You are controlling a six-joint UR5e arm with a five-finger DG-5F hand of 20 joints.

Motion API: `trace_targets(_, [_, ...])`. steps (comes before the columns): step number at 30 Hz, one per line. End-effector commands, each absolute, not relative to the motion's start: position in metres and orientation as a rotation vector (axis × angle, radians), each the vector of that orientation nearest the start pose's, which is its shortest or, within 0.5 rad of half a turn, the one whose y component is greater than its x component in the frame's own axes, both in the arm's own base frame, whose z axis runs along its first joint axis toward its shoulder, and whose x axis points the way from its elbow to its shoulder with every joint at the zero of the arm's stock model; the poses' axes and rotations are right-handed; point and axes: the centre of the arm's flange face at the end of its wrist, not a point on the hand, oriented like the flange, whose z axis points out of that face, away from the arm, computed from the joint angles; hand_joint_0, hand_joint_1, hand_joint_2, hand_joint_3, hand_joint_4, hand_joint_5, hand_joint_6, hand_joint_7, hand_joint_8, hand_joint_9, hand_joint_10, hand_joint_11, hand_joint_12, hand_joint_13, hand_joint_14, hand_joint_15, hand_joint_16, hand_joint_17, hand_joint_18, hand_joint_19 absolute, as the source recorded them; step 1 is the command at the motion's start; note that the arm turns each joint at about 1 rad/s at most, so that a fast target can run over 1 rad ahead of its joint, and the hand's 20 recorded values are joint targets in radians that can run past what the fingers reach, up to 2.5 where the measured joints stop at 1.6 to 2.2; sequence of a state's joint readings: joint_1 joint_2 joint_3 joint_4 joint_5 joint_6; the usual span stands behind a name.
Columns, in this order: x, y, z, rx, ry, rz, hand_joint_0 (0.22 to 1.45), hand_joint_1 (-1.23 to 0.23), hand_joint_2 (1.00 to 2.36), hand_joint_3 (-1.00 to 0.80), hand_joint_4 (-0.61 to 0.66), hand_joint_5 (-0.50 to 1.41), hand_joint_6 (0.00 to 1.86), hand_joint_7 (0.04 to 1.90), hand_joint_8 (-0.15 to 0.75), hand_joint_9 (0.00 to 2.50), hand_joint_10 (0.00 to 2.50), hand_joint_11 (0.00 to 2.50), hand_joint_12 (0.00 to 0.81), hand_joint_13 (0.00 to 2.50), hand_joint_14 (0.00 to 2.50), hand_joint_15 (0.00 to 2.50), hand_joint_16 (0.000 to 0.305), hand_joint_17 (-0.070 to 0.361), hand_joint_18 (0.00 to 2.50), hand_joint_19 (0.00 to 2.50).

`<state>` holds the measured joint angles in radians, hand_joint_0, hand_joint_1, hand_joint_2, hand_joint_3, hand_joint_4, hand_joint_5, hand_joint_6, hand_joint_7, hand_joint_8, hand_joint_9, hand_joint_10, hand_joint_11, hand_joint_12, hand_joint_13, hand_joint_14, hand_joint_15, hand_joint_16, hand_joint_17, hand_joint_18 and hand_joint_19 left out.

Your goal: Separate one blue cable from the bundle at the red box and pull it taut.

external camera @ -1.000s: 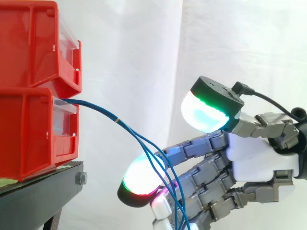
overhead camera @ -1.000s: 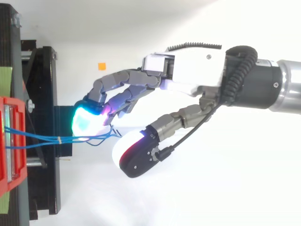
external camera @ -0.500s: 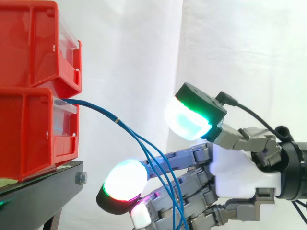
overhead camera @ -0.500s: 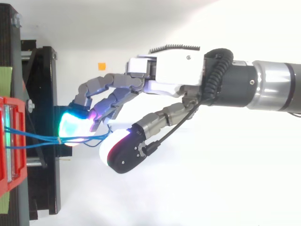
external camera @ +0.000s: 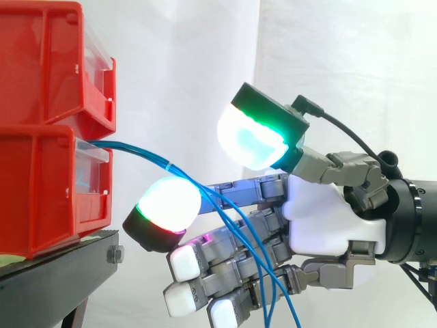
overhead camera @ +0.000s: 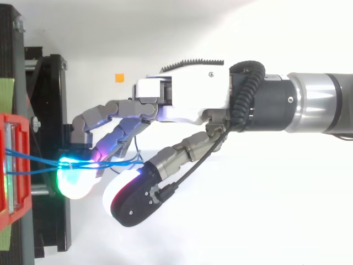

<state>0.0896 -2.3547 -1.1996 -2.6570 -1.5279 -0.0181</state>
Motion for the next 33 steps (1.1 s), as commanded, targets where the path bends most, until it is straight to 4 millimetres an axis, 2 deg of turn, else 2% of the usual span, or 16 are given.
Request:
trace_targets(1, [0.776,-0.070,0.215,1.127,1.192,1.293,0.60,-0.69,1.01,-0.40,0.18,-0.15,0.50,1.15,0.298,0.65,0.02,0.58,0.370,0.64,0.02,0.44,0.053,0.120,0.59,0.72])
trace_targets(11, [0.775,-0.073,0.215,1.132,1.191,1.304,0.60,-0.69,1.01,-0.42,0.19,-0.15,0.50,1.15,0.296,0.66,0.02,0.58,0.373,0.66,0.02,0.46,0.054,0.121,0.60,0.74])
trace_targets(16, [0.779,-0.080,0.184,1.153,1.219,1.293,0.59,-0.67,1.01,-0.44,0.18,-0.15,0.50,1.15,0.297,0.65,0.02,0.58,0.375,0.66,0.02,0.46,0.054,0.121,0.60,0.74])
trace_targets(17, [0.784,-0.080,0.192,1.142,1.208,1.310,0.59,-0.67,1.01,-0.44,0.18,-0.15,0.50,1.15,0.298,0.65,0.02,0.58,0.374,0.67,0.02,0.47,0.054,0.121,0.60,0.74])
trace_targets(23, [0.787,-0.084,0.199,1.142,1.207,1.323,0.57,-0.65,1.00,-0.46,0.19,-0.15,0.50,1.15,0.301,0.65,0.02,0.59,0.376,0.67,0.02,0.47,0.054,0.122,0.61,0.75])
trace_targets(33, [0.787,-0.092,0.203,1.122,1.211,1.329,0.59,-0.68,1.01,-0.42,0.16,-0.14,0.50,1.21,0.301,0.65,0.02,0.59,0.372,0.70,0.02,0.49,0.054,0.122,0.63,0.76])
